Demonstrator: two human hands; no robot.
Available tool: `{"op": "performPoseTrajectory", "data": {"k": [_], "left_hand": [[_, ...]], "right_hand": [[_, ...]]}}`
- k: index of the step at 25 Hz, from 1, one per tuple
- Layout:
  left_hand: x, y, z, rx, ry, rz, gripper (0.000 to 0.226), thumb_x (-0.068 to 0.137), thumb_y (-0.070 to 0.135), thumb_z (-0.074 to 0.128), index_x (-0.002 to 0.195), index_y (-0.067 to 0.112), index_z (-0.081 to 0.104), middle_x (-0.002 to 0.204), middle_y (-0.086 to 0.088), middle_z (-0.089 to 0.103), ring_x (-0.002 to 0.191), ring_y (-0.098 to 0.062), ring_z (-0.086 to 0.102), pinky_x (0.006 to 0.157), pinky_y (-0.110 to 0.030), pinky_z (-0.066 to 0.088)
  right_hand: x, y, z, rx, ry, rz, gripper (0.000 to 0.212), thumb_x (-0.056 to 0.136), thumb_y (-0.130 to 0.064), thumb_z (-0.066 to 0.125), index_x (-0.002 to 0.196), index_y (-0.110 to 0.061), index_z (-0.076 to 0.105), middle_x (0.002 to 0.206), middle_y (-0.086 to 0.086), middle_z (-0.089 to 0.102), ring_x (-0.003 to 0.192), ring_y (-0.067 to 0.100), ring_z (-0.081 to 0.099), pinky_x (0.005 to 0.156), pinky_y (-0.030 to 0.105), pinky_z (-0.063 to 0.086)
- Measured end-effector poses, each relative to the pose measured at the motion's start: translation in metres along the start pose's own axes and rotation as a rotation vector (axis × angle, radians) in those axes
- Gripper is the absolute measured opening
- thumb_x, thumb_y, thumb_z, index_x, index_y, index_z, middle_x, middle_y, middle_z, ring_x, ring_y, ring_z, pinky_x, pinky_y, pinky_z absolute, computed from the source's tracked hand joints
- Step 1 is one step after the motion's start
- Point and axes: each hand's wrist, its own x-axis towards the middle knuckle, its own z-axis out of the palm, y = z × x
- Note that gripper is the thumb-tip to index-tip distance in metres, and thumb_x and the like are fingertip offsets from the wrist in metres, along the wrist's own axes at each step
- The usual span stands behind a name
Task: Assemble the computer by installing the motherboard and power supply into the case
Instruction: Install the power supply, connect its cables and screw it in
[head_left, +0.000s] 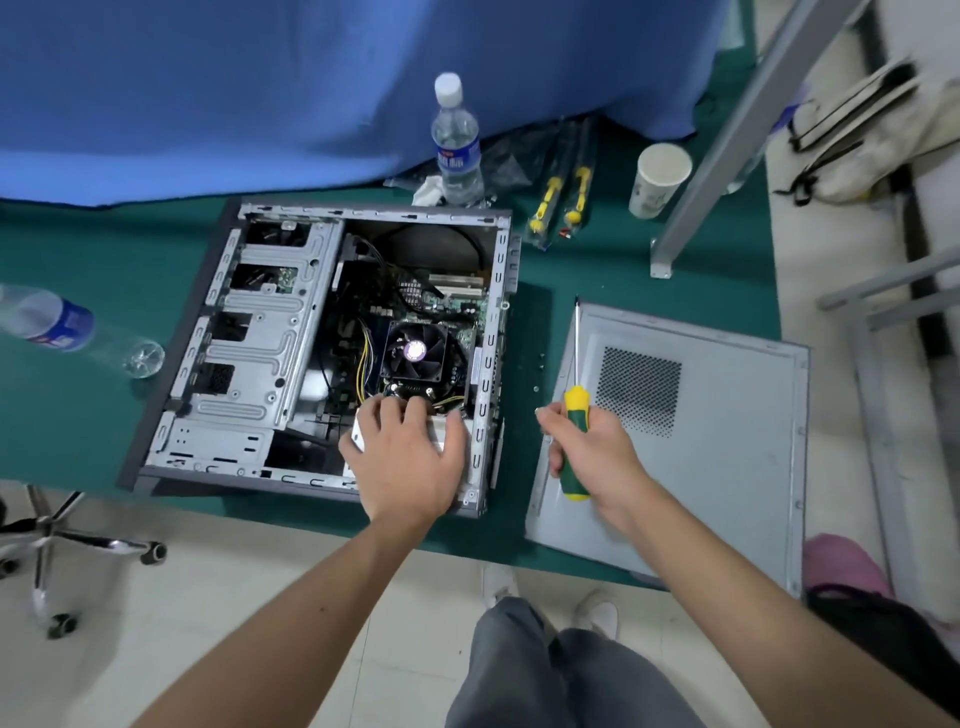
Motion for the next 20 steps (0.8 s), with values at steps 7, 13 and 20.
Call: {"op": "performPoseTrajectory", "data": {"k": [7, 13, 20], "left_hand": [[-0.013, 0.003, -0.039, -0.332, -0.158, 0.119, 0.036, 0.095, 0.046, 0.053, 0.129, 0.033, 0.051, 0.138, 0.007, 0.046, 0.142, -0.013, 0.028, 0.119, -0.056, 0.009], [-0.056, 0.034, -0.124, -0.974, -0.309, 0.461, 0.026, 0.093, 0.021, 0.068, 0.116, 0.032, 0.064, 0.104, 0.016, 0.070, 0.095, -0.003, 0.067, 0.085, -0.021, 0.054], [-0.059, 0.045, -0.174, -1.133, -0.180, 0.570, 0.023, 0.086, 0.002, 0.072, 0.091, 0.025, 0.074, 0.092, 0.005, 0.072, 0.084, -0.009, 0.069, 0.076, -0.020, 0.053]], "right_hand": [[-0.069, -0.051, -0.018, 0.030, -0.089, -0.073, 0.012, 0.094, -0.021, 0.063, 0.087, -0.012, 0.060, 0.056, 0.000, 0.055, 0.047, 0.015, 0.048, 0.050, 0.023, 0.045], [-0.130, -0.087, -0.019, 0.052, -0.159, -0.177, 0.013, 0.096, -0.018, 0.061, 0.089, -0.008, 0.058, 0.053, 0.000, 0.051, 0.047, 0.015, 0.045, 0.048, 0.024, 0.044], [-0.170, -0.121, -0.011, 0.124, -0.221, -0.253, 0.009, 0.096, -0.014, 0.060, 0.096, -0.005, 0.059, 0.065, -0.001, 0.053, 0.048, 0.013, 0.045, 0.047, 0.027, 0.043]]}}
